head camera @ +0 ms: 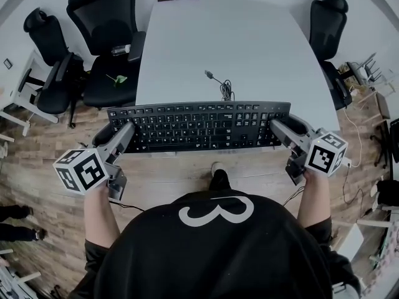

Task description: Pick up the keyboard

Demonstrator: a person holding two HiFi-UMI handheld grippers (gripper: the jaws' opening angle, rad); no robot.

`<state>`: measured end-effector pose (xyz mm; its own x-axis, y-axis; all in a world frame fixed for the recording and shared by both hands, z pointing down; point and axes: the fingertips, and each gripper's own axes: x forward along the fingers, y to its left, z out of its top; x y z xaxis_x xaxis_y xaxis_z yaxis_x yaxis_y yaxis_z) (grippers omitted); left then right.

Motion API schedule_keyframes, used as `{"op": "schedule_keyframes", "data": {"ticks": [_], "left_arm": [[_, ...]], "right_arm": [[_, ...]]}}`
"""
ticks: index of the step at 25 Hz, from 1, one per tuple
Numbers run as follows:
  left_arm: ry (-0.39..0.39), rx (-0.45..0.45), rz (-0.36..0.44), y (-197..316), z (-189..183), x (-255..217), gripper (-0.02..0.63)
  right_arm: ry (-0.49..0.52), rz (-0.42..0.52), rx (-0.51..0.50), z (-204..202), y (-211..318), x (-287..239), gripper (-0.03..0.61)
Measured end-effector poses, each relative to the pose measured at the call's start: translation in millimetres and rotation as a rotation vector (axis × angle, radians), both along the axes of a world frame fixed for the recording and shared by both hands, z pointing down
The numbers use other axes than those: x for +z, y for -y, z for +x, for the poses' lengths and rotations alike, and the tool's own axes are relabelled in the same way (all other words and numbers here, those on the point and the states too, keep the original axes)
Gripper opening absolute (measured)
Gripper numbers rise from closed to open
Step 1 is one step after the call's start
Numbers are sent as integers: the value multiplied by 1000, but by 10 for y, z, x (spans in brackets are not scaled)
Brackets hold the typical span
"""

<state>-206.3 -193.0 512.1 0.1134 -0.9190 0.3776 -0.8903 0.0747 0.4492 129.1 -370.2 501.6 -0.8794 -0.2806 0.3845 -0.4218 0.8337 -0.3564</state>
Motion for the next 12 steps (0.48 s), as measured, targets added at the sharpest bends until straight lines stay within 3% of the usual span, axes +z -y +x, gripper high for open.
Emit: {"op": "schedule_keyframes", "data": {"ticks": [12], "left_arm": [[-17,-6,-5,-29,5,0,245]], "right_arm": [[-6,0,-1,-3,-10,-56,204]]}}
